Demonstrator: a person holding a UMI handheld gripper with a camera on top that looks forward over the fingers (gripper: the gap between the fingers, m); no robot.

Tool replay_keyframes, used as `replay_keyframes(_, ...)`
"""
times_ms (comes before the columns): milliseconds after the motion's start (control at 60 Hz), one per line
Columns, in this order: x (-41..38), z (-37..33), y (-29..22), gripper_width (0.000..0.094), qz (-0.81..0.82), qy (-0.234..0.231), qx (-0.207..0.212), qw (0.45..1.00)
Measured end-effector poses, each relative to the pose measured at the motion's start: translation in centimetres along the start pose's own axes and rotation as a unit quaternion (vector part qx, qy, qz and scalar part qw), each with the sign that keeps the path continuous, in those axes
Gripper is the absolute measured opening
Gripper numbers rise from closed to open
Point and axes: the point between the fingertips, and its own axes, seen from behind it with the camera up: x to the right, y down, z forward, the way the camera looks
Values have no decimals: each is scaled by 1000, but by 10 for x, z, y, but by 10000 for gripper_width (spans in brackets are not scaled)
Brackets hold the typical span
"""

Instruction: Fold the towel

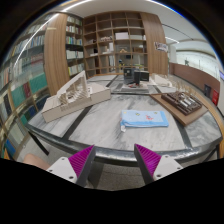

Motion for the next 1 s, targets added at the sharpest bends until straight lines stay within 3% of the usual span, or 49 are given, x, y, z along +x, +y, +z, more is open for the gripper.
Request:
replay_keyframes(117,14,17,-11,809,-13,9,5,1000)
replay_keyframes(383,28,138,-43,752,-10,8,-19,1000)
replay_keyframes(633,54,240,-58,734,-71,41,-40,996)
replay_keyframes(717,57,260,-55,601,-96,44,-50,993)
replay_keyframes(767,56,267,-44,405,-117,38,-70,990)
replay_keyframes(783,51,269,-50,269,-122,35,-62,990)
replay_keyframes(800,52,272,-48,258,-131,35,-57,989)
replay_keyframes(850,57,273,-48,36,-176,47,-51,982)
replay_keyframes(1000,58,275,-51,7,-243,85,-32,966)
